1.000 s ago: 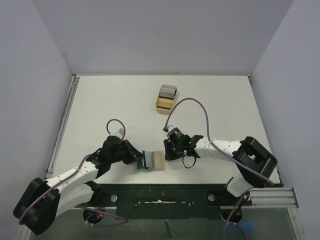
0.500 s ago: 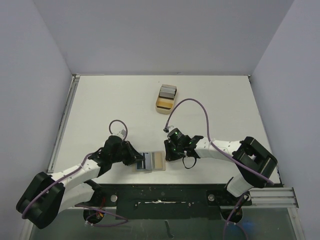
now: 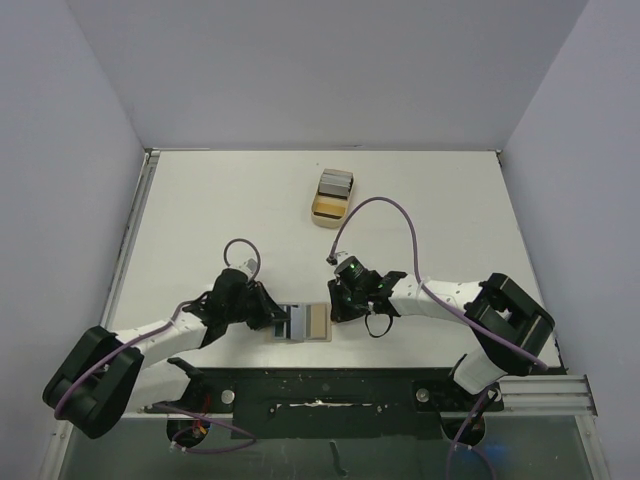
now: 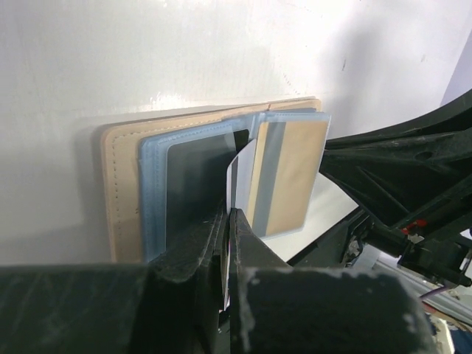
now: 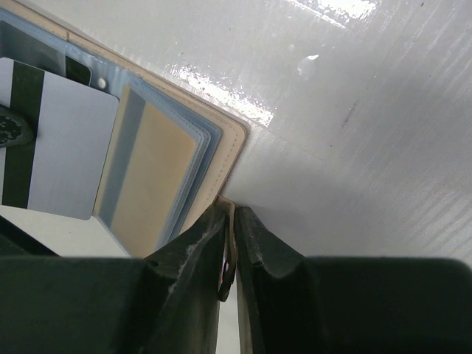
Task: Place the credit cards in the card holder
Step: Insert the credit card into the card holder.
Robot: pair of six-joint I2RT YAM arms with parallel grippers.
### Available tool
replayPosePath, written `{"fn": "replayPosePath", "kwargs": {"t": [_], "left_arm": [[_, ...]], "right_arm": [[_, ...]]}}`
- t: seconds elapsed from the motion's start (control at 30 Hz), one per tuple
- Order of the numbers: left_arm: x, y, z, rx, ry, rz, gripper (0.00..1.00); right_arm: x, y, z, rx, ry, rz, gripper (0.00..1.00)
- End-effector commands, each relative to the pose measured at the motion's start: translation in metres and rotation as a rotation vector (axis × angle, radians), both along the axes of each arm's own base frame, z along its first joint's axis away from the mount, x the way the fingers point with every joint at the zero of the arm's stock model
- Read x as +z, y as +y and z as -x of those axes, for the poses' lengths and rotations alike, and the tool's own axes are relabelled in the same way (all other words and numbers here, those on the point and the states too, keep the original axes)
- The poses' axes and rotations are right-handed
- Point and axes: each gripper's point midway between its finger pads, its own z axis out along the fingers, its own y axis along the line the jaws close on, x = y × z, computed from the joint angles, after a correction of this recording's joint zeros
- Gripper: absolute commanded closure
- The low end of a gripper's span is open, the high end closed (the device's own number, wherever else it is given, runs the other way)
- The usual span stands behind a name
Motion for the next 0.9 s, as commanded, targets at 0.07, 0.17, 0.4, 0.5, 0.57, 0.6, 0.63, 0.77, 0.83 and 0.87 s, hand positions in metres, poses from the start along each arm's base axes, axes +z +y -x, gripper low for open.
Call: {"fn": "replayPosePath", "kwargs": {"t": [0.07, 0.17, 0.4, 0.5, 0.57, 0.6, 0.63, 0.77, 0.83, 0.87], "left_arm": [[0.004, -0.006, -0.012, -0.084, -0.058, -0.042, 1.0], [0.005, -0.011, -0.011, -0.107, -0.061, -0.022, 1.0], [0.014, -0.014, -0.012, -0.095, -0.055, 0.004, 1.0], [0.015, -0.012, -0.012, -0.068, -0.045, 0.013, 1.0], [0.018, -0.013, -0.011, -0.046, -0.045, 0.033, 1.0], [0.019, -0.013, -0.01, -0.04, -0.046, 0.046, 1.0], [0.021, -0.014, -0.01, -0.038, -0.05, 0.063, 1.0], [0.024, -0.013, -0.01, -0.023, -0.06, 0.073, 1.0], [0.022, -0.012, -0.01, -0.023, -0.057, 0.066, 1.0], [0.022, -0.012, -0.01, -0.023, -0.057, 0.065, 1.0]], "right_arm": [[0.002, 0.009, -0.004, 0.02, -0.029, -0.028, 0.86], [0.001, 0.009, -0.004, 0.024, -0.03, -0.024, 0.87], [0.019, 0.006, -0.009, -0.023, -0.038, -0.014, 0.77], [0.039, 0.007, -0.014, -0.061, -0.073, -0.05, 0.74], [0.049, 0.008, -0.016, -0.082, -0.086, -0.072, 0.72], [0.053, 0.01, -0.016, -0.086, -0.087, -0.082, 0.71], [0.056, 0.012, -0.016, -0.088, -0.088, -0.094, 0.71], [0.064, 0.023, -0.015, -0.094, -0.098, -0.128, 0.7], [0.064, 0.026, -0.016, -0.097, -0.101, -0.132, 0.71], [0.061, 0.028, -0.016, -0.095, -0.096, -0.127, 0.71]]}}
